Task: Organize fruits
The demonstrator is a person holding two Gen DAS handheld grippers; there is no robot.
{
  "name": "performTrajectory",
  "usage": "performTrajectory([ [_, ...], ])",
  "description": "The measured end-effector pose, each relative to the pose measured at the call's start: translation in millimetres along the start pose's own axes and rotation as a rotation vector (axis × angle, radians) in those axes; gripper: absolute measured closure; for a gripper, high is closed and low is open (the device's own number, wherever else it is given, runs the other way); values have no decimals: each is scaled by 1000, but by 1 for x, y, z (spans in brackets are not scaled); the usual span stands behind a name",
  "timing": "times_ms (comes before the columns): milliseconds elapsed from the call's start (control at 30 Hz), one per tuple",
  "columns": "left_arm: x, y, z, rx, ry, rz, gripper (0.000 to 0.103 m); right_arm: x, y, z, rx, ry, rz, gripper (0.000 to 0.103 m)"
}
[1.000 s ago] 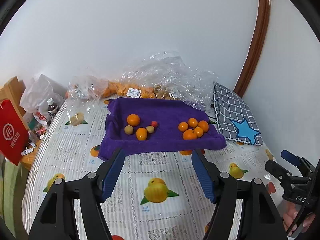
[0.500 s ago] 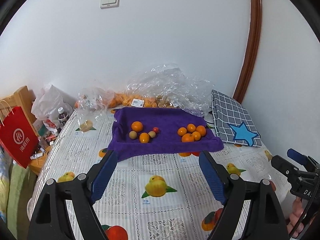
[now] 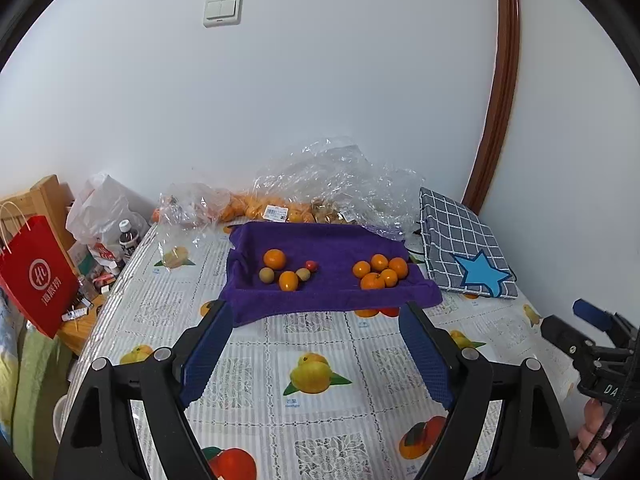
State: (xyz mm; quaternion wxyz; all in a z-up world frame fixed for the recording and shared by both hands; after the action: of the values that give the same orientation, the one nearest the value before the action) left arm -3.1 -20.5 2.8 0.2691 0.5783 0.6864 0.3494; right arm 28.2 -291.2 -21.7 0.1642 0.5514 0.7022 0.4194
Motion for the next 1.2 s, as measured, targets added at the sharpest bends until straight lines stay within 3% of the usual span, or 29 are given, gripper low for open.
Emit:
performTrajectory([
  [1200,4,-3,-6,-8,-3,-11,18,9,-8,-3,-1,27,-13,4],
])
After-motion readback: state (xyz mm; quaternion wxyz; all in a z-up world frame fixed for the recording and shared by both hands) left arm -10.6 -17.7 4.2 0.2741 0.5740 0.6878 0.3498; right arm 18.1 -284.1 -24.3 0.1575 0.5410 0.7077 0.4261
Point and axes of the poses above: each gripper's, at about its wrist camera, not at the fingertips, and z roughly the way its jaws point, x to its left, y to its top, the point moved 1 cm from there along z, roughly the way its jaws point, and after that the axes turned 11 degrees about y, right-handed, at the moved point
